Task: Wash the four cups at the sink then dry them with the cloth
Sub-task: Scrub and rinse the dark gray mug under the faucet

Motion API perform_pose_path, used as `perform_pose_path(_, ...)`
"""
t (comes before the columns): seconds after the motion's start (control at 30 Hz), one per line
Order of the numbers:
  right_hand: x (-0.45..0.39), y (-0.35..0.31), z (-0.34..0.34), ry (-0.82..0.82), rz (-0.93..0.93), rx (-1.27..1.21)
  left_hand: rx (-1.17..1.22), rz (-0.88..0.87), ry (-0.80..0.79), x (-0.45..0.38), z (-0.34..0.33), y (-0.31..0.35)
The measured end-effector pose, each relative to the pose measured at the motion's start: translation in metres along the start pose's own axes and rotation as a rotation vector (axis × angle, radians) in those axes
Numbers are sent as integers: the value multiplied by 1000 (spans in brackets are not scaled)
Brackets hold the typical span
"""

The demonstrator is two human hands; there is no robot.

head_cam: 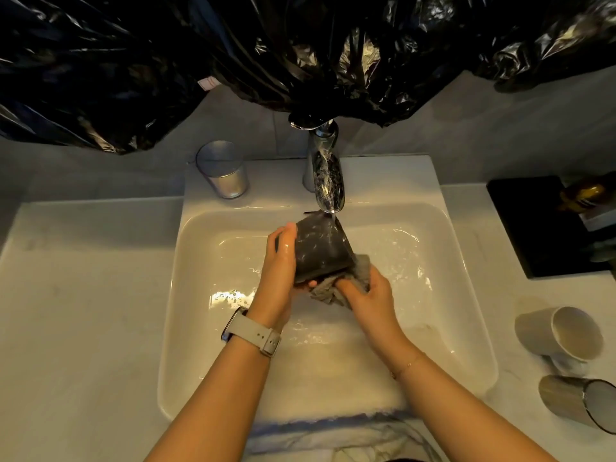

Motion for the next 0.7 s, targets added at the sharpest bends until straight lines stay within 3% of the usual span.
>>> perform_pose_path(0.13,-7,-6,14,-42,-129,-135,211,188,-61,5,1,-15)
perform_pose_path(0.23,-12,-1,13,-119,-245,-154,147,185,-106,11,3,-25)
perform_pose_path(0.4,-19,14,-3,-245,-374,314,-228,38,-166,16,6,-25)
perform_pose_path(0.47,-18,13,-7,-256,-376,348,-357,-108,-139,15,16,-10)
perform_pose_path(0.57,-18,10,-12,-306,-408,299,-511,-356,-314,21,21,10)
perform_pose_path(0.63,-19,6,-16,-333,-447,286,-657,-417,-418,25,22,16)
perform_pose_path(0.7,-19,5,-19,-357,-494,312,-785,-448,-418,28,23,23)
Point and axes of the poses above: each hand's wrist, its own x-axis away from the middle knuckle, its own z-axis out of the back of the hand, y = z × x, the point moved 8 cm from there along -x, towards the middle knuckle, and after that the axes turned 2 degrees about -y, right-handed, at the moved point
